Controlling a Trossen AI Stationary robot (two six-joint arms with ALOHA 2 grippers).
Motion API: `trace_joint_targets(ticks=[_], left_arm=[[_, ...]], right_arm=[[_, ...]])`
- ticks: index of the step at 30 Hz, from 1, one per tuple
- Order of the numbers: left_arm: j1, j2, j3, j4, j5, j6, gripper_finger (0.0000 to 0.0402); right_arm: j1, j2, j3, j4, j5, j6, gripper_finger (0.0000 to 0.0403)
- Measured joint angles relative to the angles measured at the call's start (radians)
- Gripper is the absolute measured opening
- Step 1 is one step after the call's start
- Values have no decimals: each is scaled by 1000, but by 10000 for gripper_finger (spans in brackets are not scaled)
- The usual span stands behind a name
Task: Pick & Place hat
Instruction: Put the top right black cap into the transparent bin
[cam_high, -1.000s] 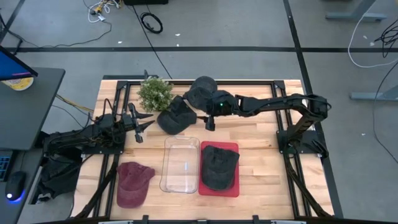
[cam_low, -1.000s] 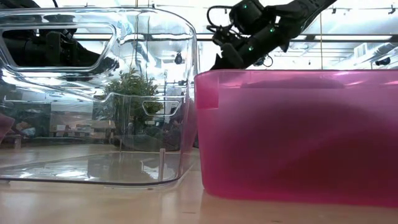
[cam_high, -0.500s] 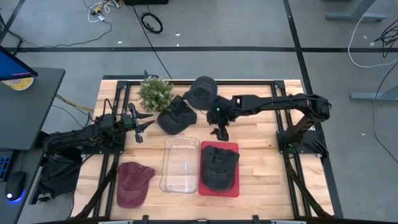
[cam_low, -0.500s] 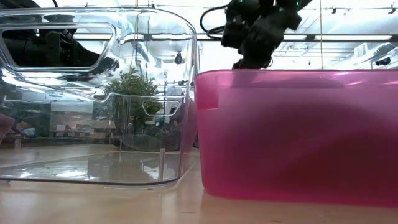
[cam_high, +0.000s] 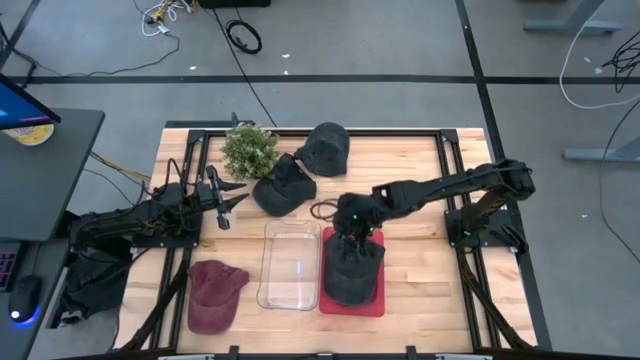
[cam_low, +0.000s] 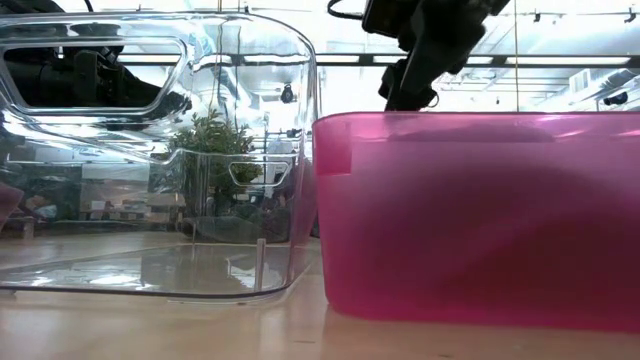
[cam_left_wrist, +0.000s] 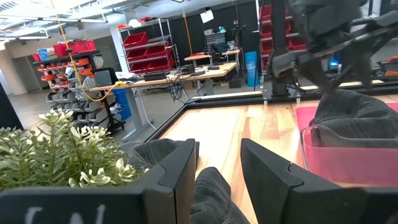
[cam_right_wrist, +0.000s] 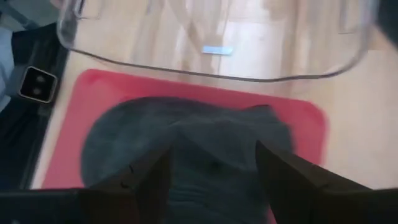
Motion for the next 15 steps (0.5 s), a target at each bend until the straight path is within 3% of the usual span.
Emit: trace_joint_targets(ticks=[6,15], left_arm=[[0,0,0,0,0,0,133],[0,0,0,0,0,0,133]], right_arm=[[74,0,-48,39,110,110,231],[144,0,-179,192,101,222,231]])
